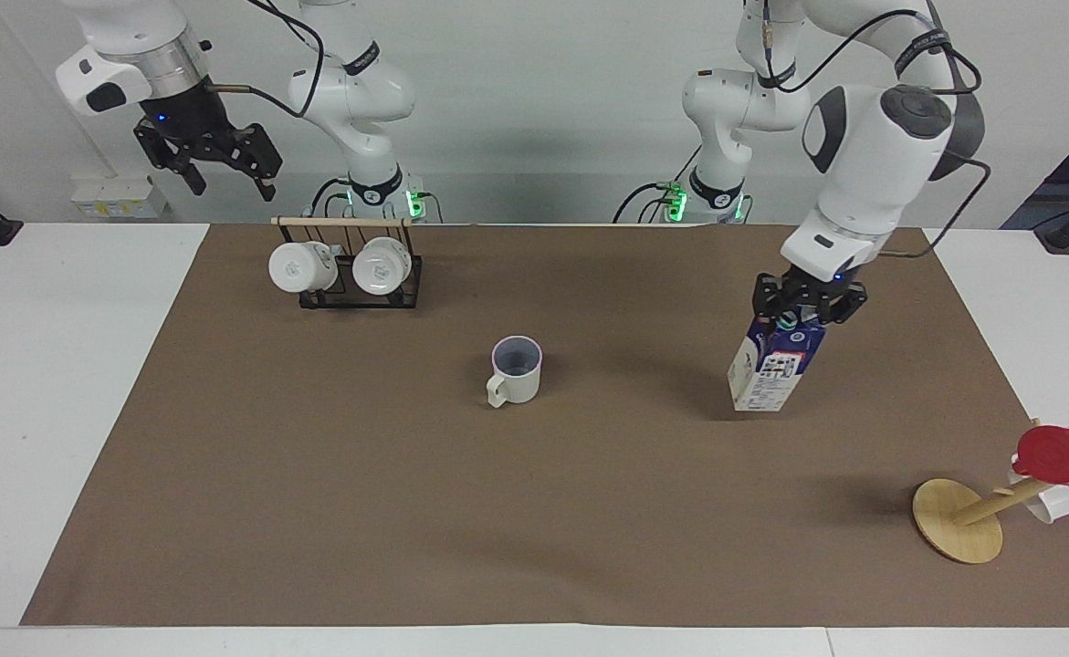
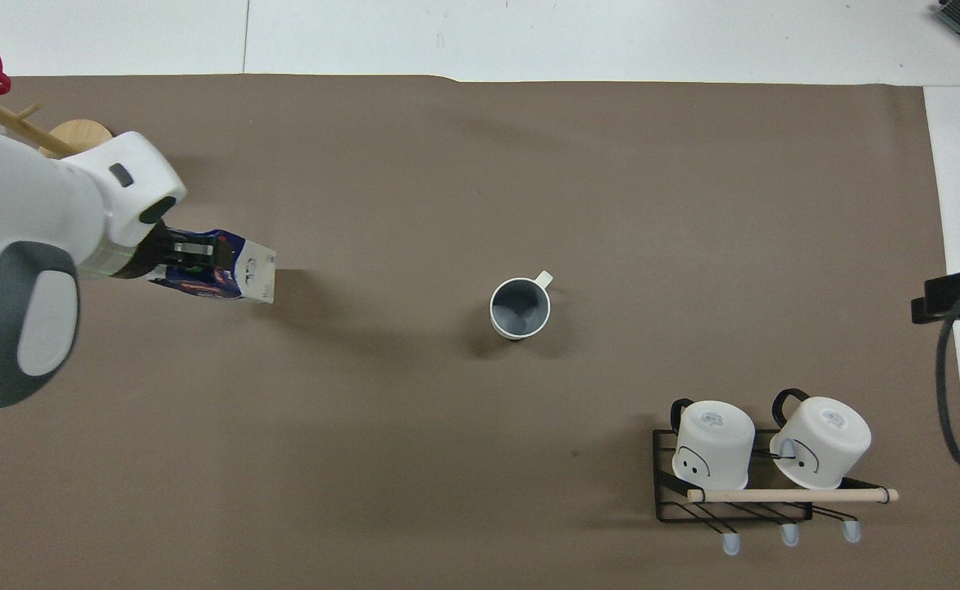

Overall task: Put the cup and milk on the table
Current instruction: 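Carry the milk carton beside the white mug with the left gripper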

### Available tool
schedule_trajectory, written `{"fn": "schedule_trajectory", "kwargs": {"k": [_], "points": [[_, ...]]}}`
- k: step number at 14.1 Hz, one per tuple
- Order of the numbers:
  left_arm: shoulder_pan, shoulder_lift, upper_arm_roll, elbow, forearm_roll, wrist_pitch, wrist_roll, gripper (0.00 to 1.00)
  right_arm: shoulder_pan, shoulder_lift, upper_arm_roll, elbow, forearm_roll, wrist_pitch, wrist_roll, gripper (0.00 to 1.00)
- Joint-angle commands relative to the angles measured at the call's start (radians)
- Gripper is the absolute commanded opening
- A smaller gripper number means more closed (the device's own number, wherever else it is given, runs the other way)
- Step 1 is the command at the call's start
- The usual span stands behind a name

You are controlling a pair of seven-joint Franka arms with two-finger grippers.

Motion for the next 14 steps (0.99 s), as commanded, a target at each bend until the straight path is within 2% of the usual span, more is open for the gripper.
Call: {"fn": "schedule_trajectory", "kwargs": {"k": [1,5,8,11,14], "points": [[-0.123,0.002,0.012,0.012,0.01,-0.004,-0.136,0.58,-0.003,-0.036,0.006,-0.055,-0.015,0.037,-0.01,1.0],[-0.233,0.03,0.011,0.012,0.004,0.059,-0.271,0.59,-0.009,-0.036,0.008,-0.053,-0.006,0.038,-0.014,1.0],[-0.315,0.09,0.011,0.012,-0.009,0.117,-0.347,0.6,-0.009,-0.036,0.008,-0.053,-0.002,0.037,-0.011,1.0],[-0.364,0.134,0.011,0.013,-0.012,0.186,-0.368,0.61,-0.012,-0.036,0.008,-0.053,-0.002,0.038,-0.016,1.0],[-0.379,0.136,0.011,0.013,-0.036,0.202,-0.376,0.64,-0.012,-0.036,0.008,-0.053,-0.002,0.038,-0.019,1.0]]}}
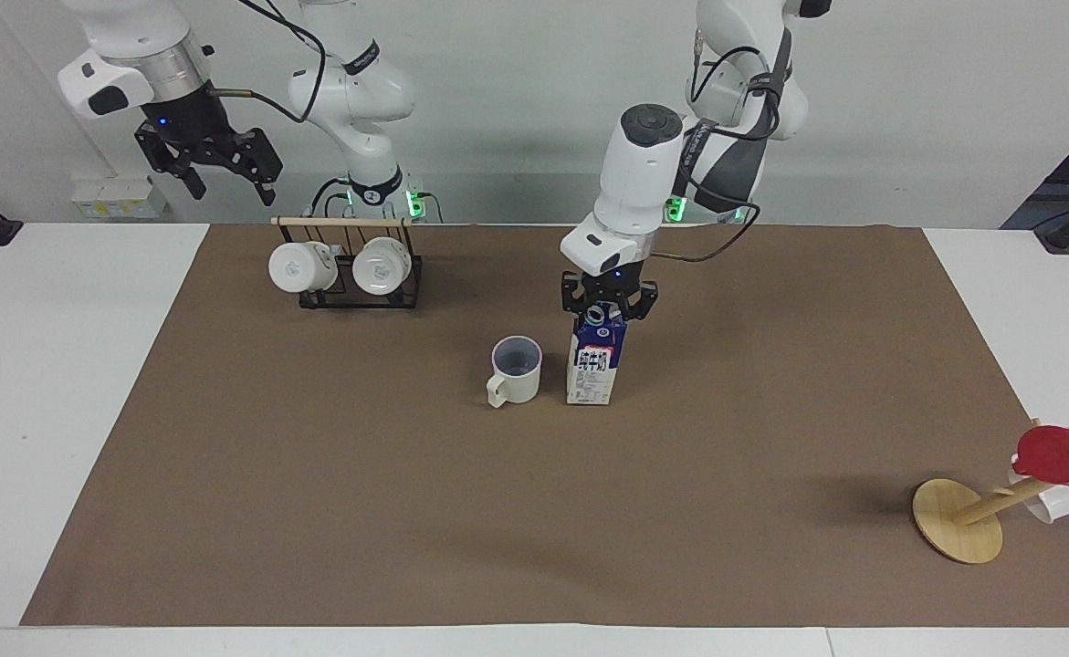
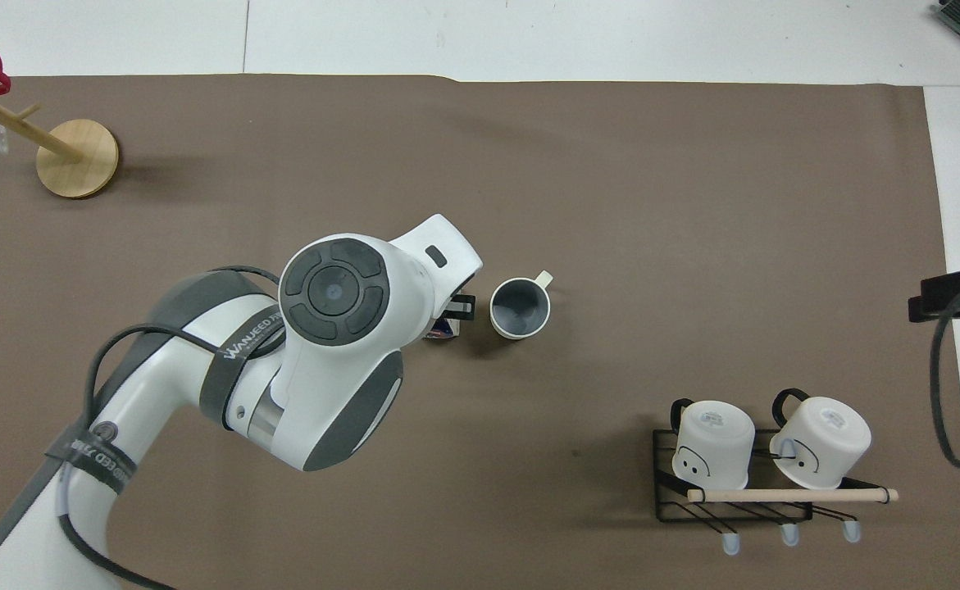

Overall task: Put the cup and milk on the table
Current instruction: 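Carry the milk carton beside the white mug with the left gripper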

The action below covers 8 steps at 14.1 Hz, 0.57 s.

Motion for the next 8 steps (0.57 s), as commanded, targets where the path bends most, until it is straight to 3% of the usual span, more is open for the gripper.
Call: {"fn": "schedule_trajectory", "kwargs": {"k": [1,2,4,8], "points": [[-0.018,-0.001,0.018,0.008,-0.023,0.01,-0.006,0.69,-0.013,-0.028,0.007,-0.037,0.001,0.026,-0.019,1.0],[-0.028,-0.001,0.017,0.005,-0.028,0.009,-0.004,0.72,-0.014,-0.028,0.007,-0.037,0.001,0.026,-0.019,1.0],[-0.032,-0.001,0.018,-0.001,-0.029,0.004,-0.004,1.0,-0.013,-0.028,0.007,-0.037,0.001,0.026,-0.019,1.0],[-0.023,-0.003,0.02,0.006,-0.028,0.004,-0.004,1.0,-0.013,-0.028,0.007,-0.037,0.002,0.026,-0.02,1.0]]}}
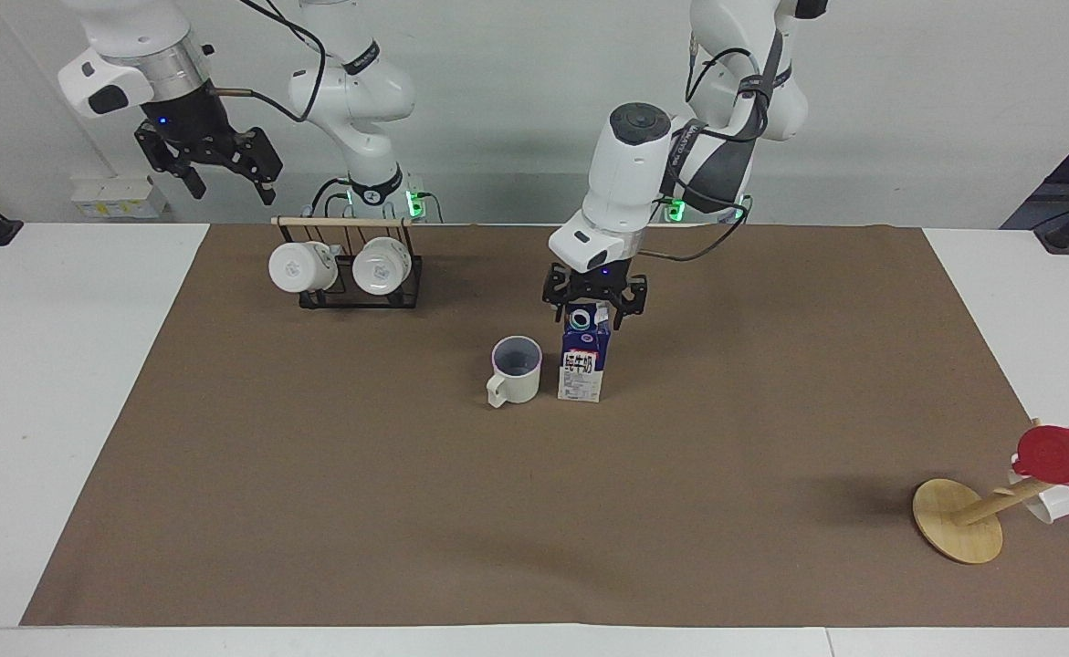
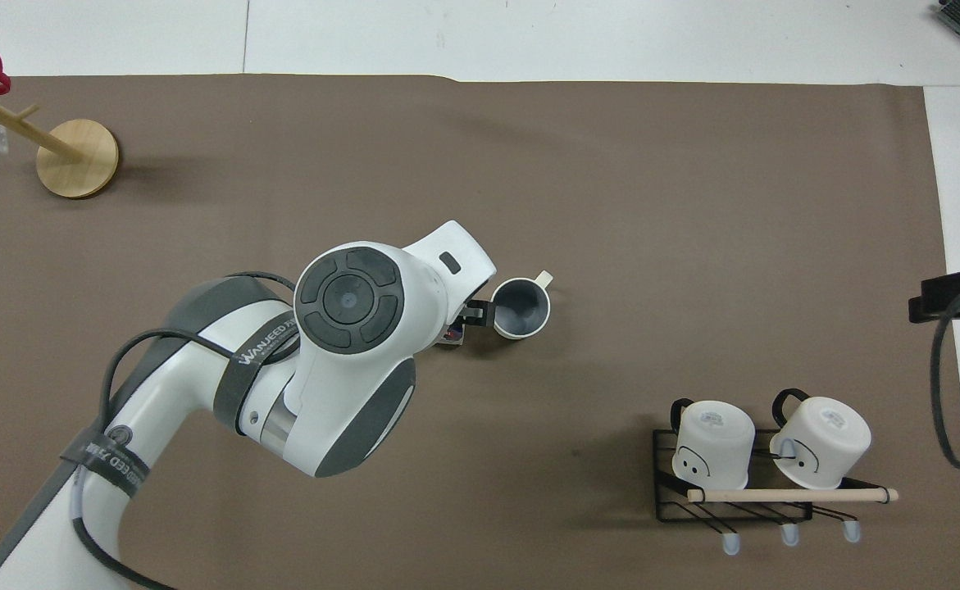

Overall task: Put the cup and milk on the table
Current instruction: 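Set the carton down, open the left gripper and withdraw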

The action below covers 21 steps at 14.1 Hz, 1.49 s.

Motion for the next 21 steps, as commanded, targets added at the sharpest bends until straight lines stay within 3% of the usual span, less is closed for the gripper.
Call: {"fn": "schedule_trajectory", "kwargs": {"k": [1,6,9,15,21], "points": [[-0.007,-0.011,0.018,0.004,-0.017,-0.011,-0.001,1.0,-0.013,-0.026,0.007,-0.036,0.002,0.026,-0.022,1.0],[0.081,-0.144,0.027,-0.003,-0.017,-0.152,0.031,1.0,-0.013,-0.026,0.007,-0.036,0.002,0.028,-0.023,1.0],[0.147,-0.187,0.032,-0.003,-0.003,-0.229,0.101,1.0,-0.013,-0.026,0.005,-0.04,-0.015,0.045,-0.069,1.0],[0.337,-0.281,0.032,0.006,0.006,-0.296,0.348,1.0,-0.014,-0.028,0.005,-0.039,-0.015,0.007,-0.066,1.0],[0.529,-0.27,0.034,0.246,0.011,-0.555,0.554,1.0,-0.013,-0.058,0.007,-0.086,-0.006,0.019,-0.056,1.0]]}}
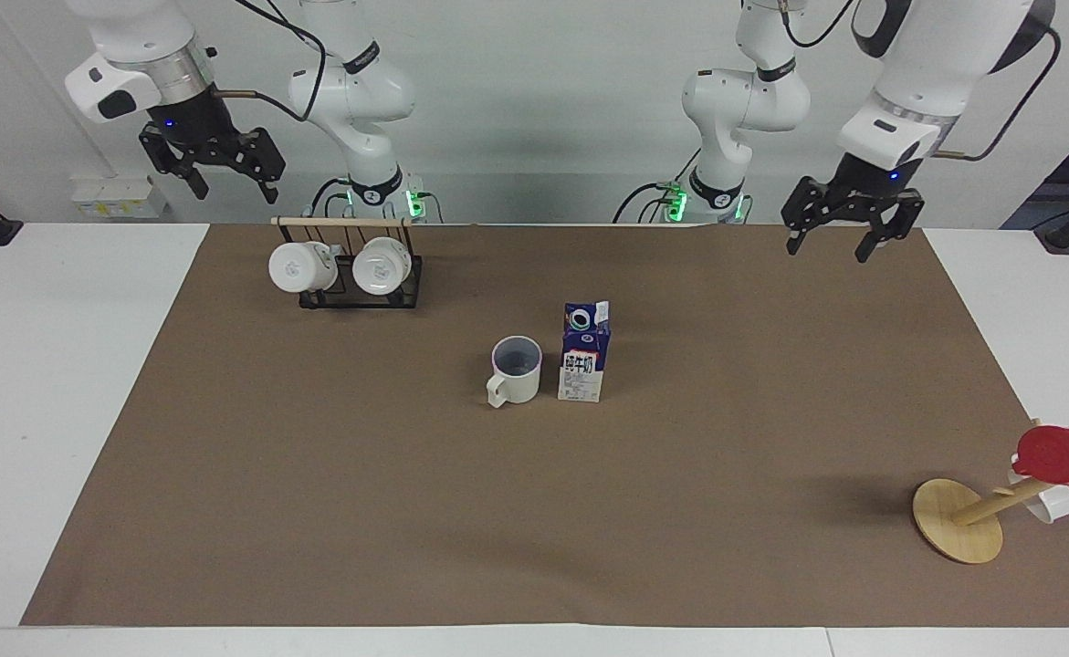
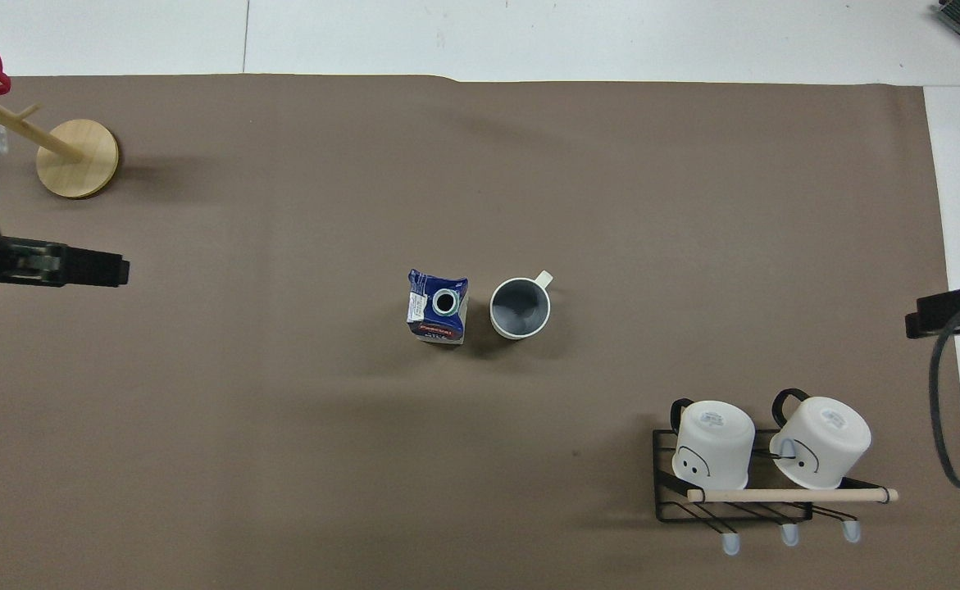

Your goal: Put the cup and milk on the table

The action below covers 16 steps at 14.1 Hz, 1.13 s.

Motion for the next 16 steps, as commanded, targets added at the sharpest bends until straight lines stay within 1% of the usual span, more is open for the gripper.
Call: {"fn": "schedule_trajectory", "kwargs": {"k": [1,3,4,10,13,14,16], "points": [[0.061,0.039,-0.012,0.127,0.011,-0.116,0.052,1.0,-0.012,-0.028,0.007,-0.034,0.006,0.017,-0.013,1.0],[0.078,0.082,-0.012,0.212,0.023,-0.193,0.054,1.0,-0.015,-0.003,0.007,0.006,0.013,0.003,-0.001,1.0],[0.078,0.098,-0.012,0.24,0.024,-0.208,0.055,1.0,-0.015,0.008,0.007,0.02,0.012,0.001,0.001,1.0],[0.078,0.107,-0.008,0.259,0.022,-0.227,0.055,1.0,-0.014,0.0,0.009,0.009,0.014,0.012,0.038,1.0],[0.08,0.171,-0.005,0.364,0.024,-0.328,0.055,1.0,-0.014,0.0,0.009,0.009,0.014,0.012,0.036,1.0],[0.08,0.171,-0.005,0.366,0.025,-0.328,0.054,1.0,-0.014,0.002,0.007,0.011,0.012,0.011,0.035,1.0],[0.078,0.17,-0.008,0.366,0.072,-0.328,0.066,1.0,-0.014,0.002,0.009,0.014,0.012,0.012,0.031,1.0]]}}
